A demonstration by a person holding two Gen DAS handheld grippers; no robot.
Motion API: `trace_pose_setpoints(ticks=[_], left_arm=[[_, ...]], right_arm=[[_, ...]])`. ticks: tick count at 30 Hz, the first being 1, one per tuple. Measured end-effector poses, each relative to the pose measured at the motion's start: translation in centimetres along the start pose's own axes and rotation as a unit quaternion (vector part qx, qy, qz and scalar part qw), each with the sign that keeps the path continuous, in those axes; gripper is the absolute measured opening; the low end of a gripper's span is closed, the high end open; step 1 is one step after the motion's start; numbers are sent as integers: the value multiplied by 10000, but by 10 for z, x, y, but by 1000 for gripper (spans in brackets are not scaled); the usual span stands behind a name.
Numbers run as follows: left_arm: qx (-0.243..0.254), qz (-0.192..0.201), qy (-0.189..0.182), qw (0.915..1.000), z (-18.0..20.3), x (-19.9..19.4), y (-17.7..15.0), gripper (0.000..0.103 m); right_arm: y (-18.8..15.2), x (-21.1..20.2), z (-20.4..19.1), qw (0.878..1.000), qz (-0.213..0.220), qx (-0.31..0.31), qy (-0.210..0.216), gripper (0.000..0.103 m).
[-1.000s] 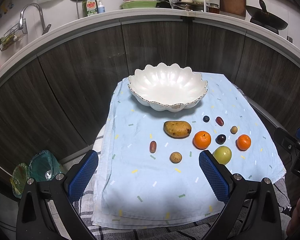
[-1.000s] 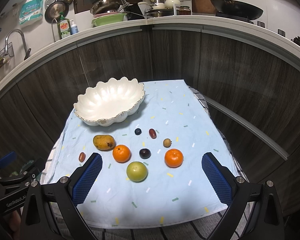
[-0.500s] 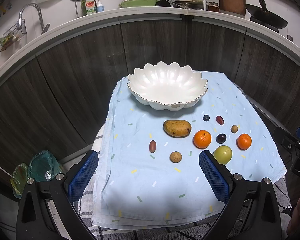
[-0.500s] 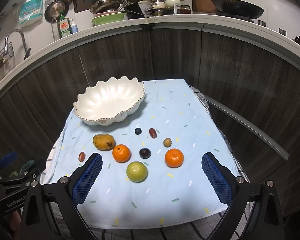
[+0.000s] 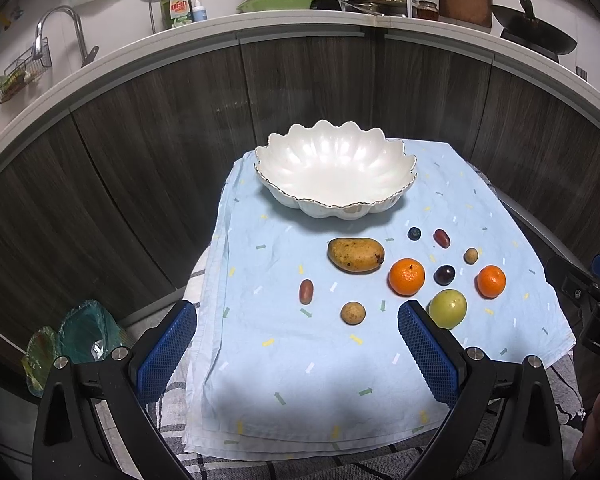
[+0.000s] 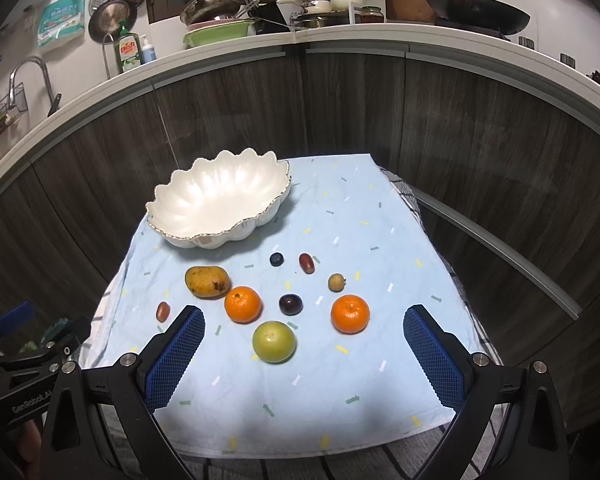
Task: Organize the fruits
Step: 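Close the left tool on the small brown fruit while the right tool grasps the green fruit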
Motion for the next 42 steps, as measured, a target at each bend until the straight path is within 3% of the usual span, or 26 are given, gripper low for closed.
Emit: trace_pose_setpoints(ticks=[42], left_arm=[[602,-541,-241,9964,26,91,8,95]], right_arm=[[-9,83,-16,9975,-539,-426,138,101]])
Point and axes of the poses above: each gripper's, at about its wrist camera, not at the fingertips, and x roughly the way its jaws point, z to its right, y to its top, the point moved 3 cm from there along x, roughly the way its jaws point, and after that the axes turned 5 degrees about -y, right-handed, at the moved point
